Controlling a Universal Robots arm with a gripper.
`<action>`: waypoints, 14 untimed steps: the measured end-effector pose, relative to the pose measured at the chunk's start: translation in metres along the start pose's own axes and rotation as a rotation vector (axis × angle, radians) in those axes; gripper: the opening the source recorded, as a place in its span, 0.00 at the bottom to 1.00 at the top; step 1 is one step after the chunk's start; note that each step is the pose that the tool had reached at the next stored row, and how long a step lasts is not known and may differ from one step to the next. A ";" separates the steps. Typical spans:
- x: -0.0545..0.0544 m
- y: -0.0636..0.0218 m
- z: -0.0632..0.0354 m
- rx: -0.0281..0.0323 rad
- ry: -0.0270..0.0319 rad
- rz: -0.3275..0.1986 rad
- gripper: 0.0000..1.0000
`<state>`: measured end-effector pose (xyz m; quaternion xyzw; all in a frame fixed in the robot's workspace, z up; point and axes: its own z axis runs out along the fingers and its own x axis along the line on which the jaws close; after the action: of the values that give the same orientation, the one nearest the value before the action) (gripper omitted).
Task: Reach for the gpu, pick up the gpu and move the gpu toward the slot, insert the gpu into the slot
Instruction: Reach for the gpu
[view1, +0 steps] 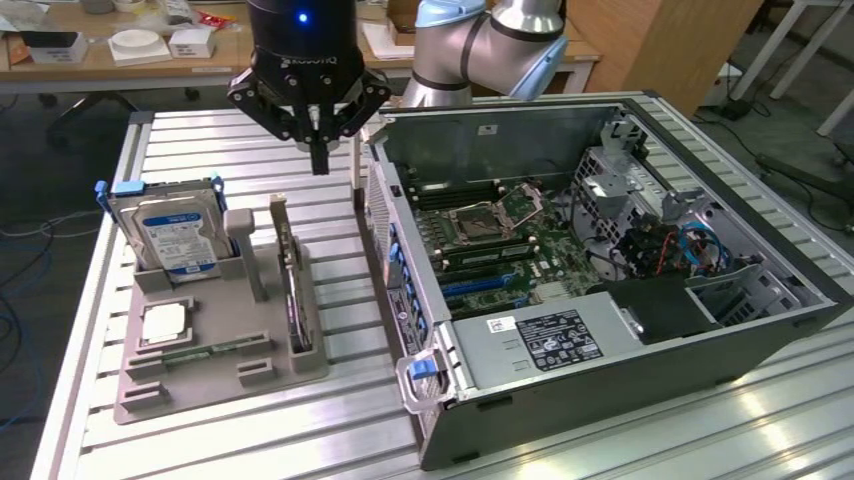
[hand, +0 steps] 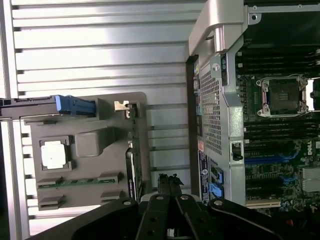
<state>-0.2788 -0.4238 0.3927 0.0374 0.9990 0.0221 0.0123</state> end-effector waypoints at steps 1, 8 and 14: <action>0.000 -0.0001 0.0000 0.0000 0.0000 0.000 0.10; 0.006 -0.0012 -0.0002 0.0000 0.0000 0.000 0.10; 0.010 -0.0020 -0.0003 0.0000 0.0000 0.000 0.10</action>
<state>-0.2891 -0.4251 0.3926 0.0375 0.9990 0.0221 0.0123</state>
